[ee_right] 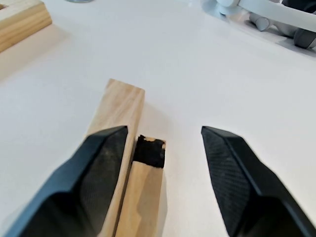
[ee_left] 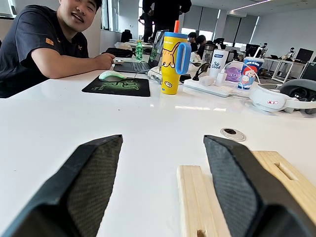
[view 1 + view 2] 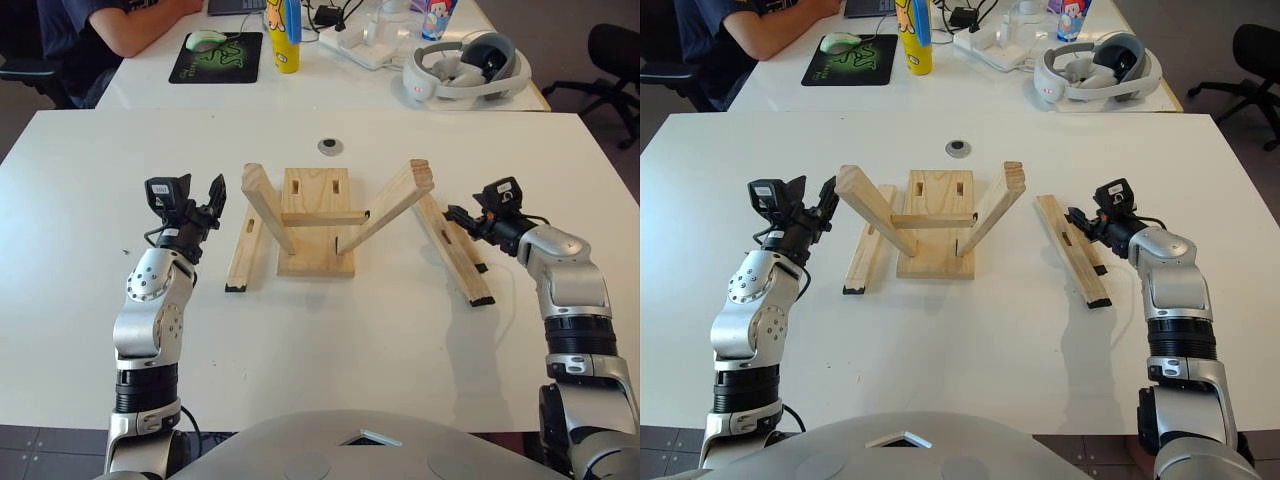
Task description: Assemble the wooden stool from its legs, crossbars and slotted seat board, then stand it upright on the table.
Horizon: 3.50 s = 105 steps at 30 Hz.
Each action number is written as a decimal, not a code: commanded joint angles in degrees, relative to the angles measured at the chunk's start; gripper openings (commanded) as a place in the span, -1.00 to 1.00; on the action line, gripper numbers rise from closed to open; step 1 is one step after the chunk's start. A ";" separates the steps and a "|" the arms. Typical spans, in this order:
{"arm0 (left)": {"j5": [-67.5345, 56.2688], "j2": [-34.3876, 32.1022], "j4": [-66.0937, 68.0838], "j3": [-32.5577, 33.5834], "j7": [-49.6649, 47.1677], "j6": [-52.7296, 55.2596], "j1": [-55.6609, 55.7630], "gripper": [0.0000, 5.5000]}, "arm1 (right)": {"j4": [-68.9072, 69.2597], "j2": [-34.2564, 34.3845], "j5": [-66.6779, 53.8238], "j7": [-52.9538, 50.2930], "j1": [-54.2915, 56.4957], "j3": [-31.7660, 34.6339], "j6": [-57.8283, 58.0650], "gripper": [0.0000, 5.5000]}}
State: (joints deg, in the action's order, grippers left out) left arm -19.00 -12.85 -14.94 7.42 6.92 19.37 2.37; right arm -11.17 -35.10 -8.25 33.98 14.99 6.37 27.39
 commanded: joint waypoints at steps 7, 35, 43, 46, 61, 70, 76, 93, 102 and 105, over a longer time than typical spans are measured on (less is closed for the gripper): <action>1.96 1.49 -2.39 0.03 -0.60 -0.02 -1.64 0.11 | 5.04 -2.65 -1.20 5.29 -2.73 -2.61 5.86 0.01; 3.55 2.85 -2.84 -0.60 0.16 0.08 -2.42 0.11 | 6.13 -7.08 0.51 12.45 -2.24 -6.71 5.15 0.01; 3.82 3.07 -2.57 -0.80 0.36 0.17 -1.75 0.11 | 7.38 -7.20 2.64 12.31 -6.11 -9.91 5.18 0.01; 3.98 3.42 -2.42 -0.85 -0.01 -0.04 -1.27 0.11 | 5.46 -6.96 4.42 11.58 -5.52 -11.28 2.88 -0.11; 3.97 3.28 -1.73 -0.69 0.62 -0.19 -0.54 0.11 | 4.17 -0.30 7.94 5.86 -0.25 -13.63 -2.20 -0.75; 4.13 3.32 -1.82 -0.79 0.50 -0.08 -0.42 0.11 | 1.61 2.78 7.93 1.04 2.92 -10.77 -6.75 -0.76; 4.10 3.46 -2.56 -1.19 0.49 0.42 -1.09 0.11 | 3.18 5.38 2.70 1.77 4.36 -7.86 -0.38 -0.61; 4.30 4.48 -3.87 -1.09 -0.87 0.24 -2.58 0.11 | -11.84 -4.52 2.32 5.37 14.59 -2.85 -4.32 -0.45; 4.49 5.00 -3.68 -0.79 -1.36 -0.25 -2.58 0.11 | -31.14 -10.83 6.91 18.16 19.63 -7.29 -14.20 -0.45; 4.46 4.90 -3.58 -0.58 -1.25 -0.18 -2.38 0.11 | -29.28 -9.88 6.20 20.10 17.77 -7.45 -12.89 -0.45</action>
State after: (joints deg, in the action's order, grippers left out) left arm -15.03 -7.95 -18.40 6.77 5.75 19.32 -0.16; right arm -41.78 -45.50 -1.10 52.82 33.96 -0.83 13.86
